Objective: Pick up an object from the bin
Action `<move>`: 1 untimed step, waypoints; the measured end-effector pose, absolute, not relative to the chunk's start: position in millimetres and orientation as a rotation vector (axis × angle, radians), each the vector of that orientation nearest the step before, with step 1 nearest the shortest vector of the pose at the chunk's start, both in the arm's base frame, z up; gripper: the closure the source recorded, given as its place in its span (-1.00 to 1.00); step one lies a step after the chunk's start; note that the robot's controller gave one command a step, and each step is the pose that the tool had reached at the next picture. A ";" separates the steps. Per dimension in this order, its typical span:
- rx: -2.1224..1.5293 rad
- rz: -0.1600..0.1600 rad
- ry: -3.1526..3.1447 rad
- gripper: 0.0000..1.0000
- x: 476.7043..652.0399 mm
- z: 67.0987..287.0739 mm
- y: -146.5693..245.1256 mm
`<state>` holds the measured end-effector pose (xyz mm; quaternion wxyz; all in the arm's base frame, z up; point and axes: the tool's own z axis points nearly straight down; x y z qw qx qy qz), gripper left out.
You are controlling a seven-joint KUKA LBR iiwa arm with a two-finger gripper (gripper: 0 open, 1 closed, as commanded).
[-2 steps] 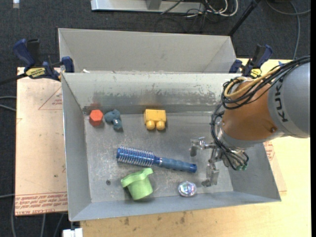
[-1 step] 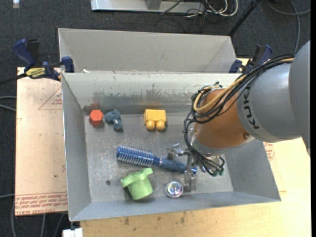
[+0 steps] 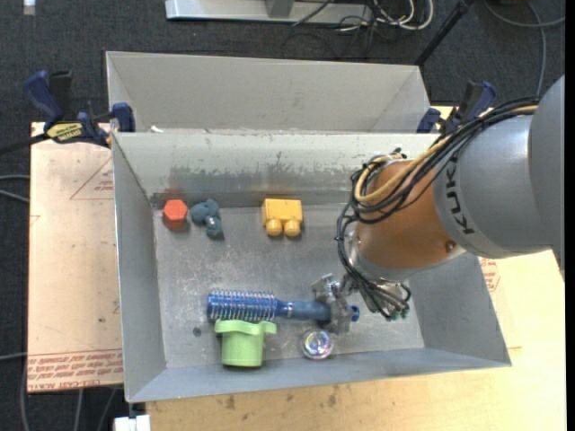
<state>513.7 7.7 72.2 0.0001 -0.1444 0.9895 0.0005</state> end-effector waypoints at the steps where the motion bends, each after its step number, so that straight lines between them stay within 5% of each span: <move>1: -0.459 -0.002 3.092 1.00 614.7 168.9 7.3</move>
Offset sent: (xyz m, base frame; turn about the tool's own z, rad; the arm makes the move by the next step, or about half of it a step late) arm 0.0957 -0.0012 0.0917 -0.0065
